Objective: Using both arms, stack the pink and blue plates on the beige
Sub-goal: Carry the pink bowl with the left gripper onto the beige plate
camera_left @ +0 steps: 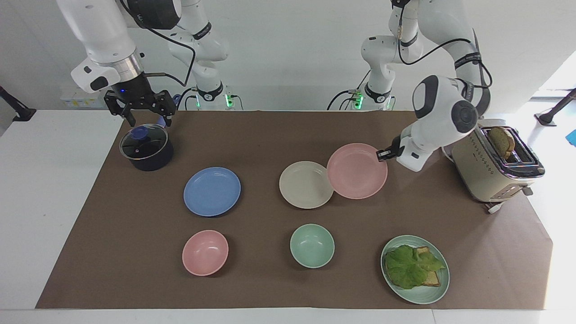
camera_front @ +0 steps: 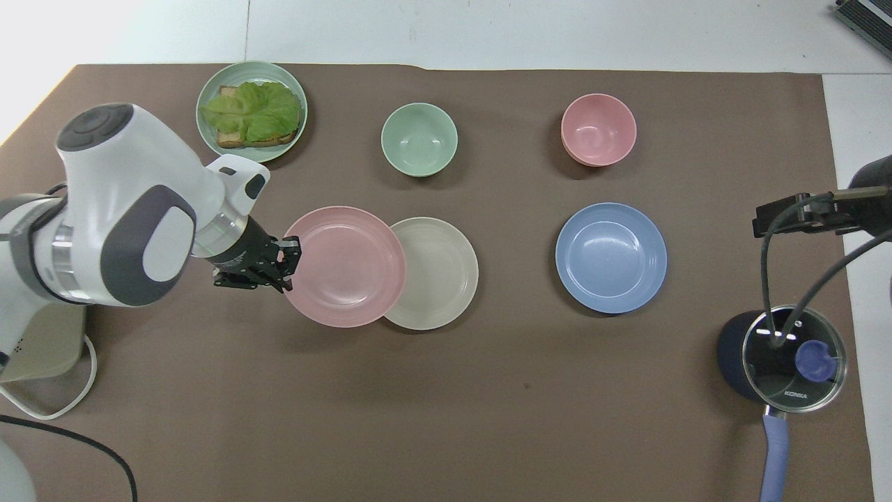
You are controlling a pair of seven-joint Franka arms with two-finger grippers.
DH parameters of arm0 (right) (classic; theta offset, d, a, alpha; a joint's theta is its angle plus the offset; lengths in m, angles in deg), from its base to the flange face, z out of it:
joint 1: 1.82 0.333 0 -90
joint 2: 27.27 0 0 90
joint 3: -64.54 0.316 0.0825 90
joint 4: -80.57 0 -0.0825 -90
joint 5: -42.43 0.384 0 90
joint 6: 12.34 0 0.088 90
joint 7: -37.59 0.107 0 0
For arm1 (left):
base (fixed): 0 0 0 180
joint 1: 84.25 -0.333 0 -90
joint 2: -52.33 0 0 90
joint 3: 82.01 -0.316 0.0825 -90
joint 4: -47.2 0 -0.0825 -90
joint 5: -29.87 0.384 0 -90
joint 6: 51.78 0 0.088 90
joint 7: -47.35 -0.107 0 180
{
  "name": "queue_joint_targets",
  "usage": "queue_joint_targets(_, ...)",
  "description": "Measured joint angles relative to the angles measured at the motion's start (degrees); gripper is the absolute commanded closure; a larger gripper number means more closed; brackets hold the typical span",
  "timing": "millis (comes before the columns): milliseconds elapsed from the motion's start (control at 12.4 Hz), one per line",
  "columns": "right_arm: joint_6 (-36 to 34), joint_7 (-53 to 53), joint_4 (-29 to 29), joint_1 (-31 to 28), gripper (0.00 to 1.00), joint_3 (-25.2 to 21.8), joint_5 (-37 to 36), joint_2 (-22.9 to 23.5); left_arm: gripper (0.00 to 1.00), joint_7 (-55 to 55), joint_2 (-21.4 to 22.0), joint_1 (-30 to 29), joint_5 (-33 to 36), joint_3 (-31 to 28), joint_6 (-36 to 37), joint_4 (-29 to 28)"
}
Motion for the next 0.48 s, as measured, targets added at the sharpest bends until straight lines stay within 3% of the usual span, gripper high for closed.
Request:
queue_joint_targets(402,0.0,0.0,0.0,0.0,0.00,-0.1,0.0,0.0,1.00,2.8,-0.5,8.5,-3.4,0.0,-19.0,-9.1)
queue_joint_targets(483,0.0,0.0,0.0,0.0,0.00,-0.1,0.0,0.0,0.30,2.8,-0.6,9.3,-3.6,0.0,-21.6,-10.6)
